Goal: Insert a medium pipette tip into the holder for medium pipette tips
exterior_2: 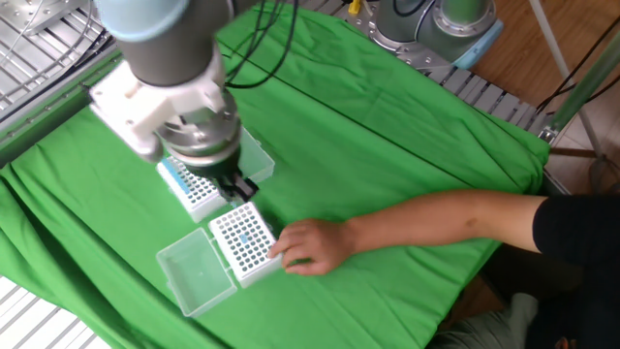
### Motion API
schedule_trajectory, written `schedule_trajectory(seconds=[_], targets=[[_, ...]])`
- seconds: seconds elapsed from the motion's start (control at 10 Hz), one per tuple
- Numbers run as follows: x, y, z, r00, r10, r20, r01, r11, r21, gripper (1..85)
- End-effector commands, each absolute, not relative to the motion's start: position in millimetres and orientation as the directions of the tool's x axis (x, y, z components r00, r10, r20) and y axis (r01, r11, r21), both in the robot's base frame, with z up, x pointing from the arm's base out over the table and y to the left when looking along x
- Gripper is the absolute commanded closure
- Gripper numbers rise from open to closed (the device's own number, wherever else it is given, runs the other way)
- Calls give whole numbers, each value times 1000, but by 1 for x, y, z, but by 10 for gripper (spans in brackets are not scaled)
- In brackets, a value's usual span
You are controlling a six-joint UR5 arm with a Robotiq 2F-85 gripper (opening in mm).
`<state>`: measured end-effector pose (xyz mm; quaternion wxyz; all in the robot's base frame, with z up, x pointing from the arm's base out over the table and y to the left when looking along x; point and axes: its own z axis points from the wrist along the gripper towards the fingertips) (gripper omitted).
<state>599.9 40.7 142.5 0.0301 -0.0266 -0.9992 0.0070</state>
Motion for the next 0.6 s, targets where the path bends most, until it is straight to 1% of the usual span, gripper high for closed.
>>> schedule_trajectory(seconds=[0.0, 0.3, 0.5], targets=[[615, 9, 146, -999, -20, 37, -22, 999, -43, 847], [623, -20, 133, -998, -67, 3, -67, 997, -50, 847], [624, -30, 129, -997, -76, -8, -76, 996, -49, 847]])
